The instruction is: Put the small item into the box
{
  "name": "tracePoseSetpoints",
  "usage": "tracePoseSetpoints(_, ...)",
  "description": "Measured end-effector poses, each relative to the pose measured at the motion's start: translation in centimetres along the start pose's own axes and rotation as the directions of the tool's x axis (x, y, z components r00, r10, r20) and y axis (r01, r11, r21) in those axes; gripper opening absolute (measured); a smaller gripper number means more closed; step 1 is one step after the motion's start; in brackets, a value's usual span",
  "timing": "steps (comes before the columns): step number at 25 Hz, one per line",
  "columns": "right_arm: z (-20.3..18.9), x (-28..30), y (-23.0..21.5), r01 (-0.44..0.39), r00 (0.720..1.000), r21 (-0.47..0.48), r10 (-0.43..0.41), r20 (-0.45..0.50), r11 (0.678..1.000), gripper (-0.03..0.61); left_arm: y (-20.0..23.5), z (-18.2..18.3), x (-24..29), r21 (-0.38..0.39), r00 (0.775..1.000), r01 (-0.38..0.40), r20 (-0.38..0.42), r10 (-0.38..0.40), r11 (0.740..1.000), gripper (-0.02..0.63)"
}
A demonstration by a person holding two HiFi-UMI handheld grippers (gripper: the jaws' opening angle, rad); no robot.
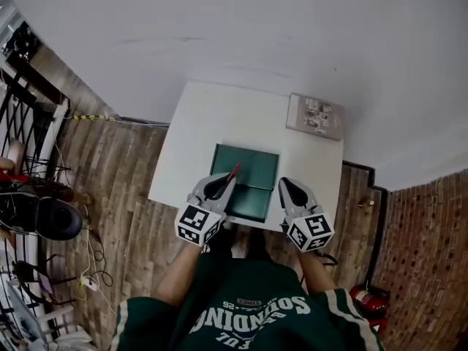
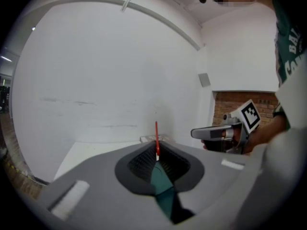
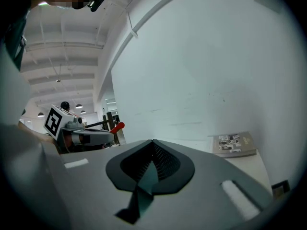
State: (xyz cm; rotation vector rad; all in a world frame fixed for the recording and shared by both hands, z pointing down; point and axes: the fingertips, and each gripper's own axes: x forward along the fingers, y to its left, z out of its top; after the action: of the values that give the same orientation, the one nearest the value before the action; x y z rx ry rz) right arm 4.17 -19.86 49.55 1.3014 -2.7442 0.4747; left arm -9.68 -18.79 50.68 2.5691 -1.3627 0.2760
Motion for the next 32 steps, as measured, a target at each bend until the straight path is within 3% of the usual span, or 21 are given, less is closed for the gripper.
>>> tracePoseSetpoints(9,-1.1,0.9,1.3,0.126,0.992,0.031,-0.126,-0.007,0.992,0.003,1.6,-1.4,0.7,0.029,0.988,0.150,-0.052,-0.149,0.988,0.065)
tracePoseSetpoints(20,-3.2,-0.2,1.6,0.234,0.972,0.064,-0.232,-0.028,0.970,0.003,0.0,-4.8,1.5,0.071,0.944,0.308,-0.152,-0.295,0.949,0.065)
tracePoseSetpoints(32,-4.7,-3.3,0.4,0.287,0.958,0.080,-0.284,-0.047,0.955,0.003,-4.6,-12.5,2.9,0.131,0.820,0.477,-0.424,-0.386,0.869,0.065)
